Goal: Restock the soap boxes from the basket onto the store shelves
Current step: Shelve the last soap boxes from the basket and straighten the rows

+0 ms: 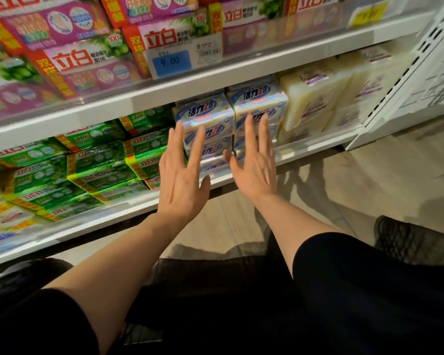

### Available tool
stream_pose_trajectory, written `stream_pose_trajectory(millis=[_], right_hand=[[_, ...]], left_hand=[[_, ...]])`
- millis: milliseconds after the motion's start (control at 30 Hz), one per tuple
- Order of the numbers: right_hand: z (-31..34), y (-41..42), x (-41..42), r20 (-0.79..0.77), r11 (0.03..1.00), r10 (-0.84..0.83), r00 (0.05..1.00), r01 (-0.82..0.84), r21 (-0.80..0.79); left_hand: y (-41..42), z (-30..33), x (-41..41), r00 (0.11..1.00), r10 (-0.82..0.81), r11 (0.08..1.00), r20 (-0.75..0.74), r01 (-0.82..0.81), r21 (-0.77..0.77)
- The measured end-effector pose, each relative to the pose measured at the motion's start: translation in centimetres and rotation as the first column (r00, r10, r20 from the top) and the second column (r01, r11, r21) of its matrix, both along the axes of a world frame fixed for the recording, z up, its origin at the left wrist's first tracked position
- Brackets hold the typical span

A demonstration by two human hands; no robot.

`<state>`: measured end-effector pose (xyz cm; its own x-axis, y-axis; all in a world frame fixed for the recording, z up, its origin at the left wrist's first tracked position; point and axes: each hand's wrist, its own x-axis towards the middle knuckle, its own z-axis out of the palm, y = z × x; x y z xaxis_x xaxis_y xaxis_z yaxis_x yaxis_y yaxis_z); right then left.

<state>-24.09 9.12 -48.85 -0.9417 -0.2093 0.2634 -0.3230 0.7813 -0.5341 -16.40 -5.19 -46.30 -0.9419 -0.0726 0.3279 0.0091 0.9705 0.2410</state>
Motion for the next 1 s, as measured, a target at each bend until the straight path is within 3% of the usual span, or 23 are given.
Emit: stream_pose_trajectory(millis=[100, 300, 400, 467, 533, 733, 833, 1000], right_hand=[[0.1, -0.8, -0.5, 0.06, 0.998, 0.057, 0.997, -0.058, 0.018], [0.2, 0.6, -0.5, -0.011, 0.997, 0.062, 0.998, -0.062, -0.039], [0.4, 2.5, -1.1, -0.004, 0.96, -0.22, 0.975, 0.216, -0.179], [0.7, 4.1, -2.3, 0.085, 0.87, -0.407, 0.909, 0.414, -0.267], [1.1, 5.9, -4.1, 0.18, 0.796, -0.479, 0.859, 0.511, -0.323], [3.0, 10.0, -9.0, 0.46, 0.665, -0.269, 0.846, 0.509, -0.546], [4.1, 10.6, -10.7, 0.443, 0.655, -0.183, 0.878, 0.445, -0.61], [4.0, 10.7, -11.2, 0.458, 0.666, -0.184, 0.87, 0.453, -0.593]], left_hand=[[-0.2, -0.2, -0.8, 0.991, -0.041, 0.971, 0.124, 0.069, -0.231], [0.3, 0.4, -1.2, 0.986, 0.074, 0.941, 0.148, -0.02, -0.338], [1.6, 0.0, -1.2, 0.992, 0.028, 0.929, 0.126, 0.021, -0.37], [2.6, -0.1, -1.7, 0.99, -0.054, 0.905, 0.127, 0.102, -0.413], [3.4, 0.2, -2.8, 0.985, -0.121, 0.878, 0.122, 0.164, -0.451], [6.3, 2.4, -7.9, 0.977, -0.136, 0.808, 0.163, 0.204, -0.552], [8.4, 3.0, -10.1, 0.979, -0.127, 0.821, 0.157, 0.193, -0.538], [10.7, 3.5, -11.6, 0.971, -0.106, 0.918, 0.213, 0.177, -0.354]])
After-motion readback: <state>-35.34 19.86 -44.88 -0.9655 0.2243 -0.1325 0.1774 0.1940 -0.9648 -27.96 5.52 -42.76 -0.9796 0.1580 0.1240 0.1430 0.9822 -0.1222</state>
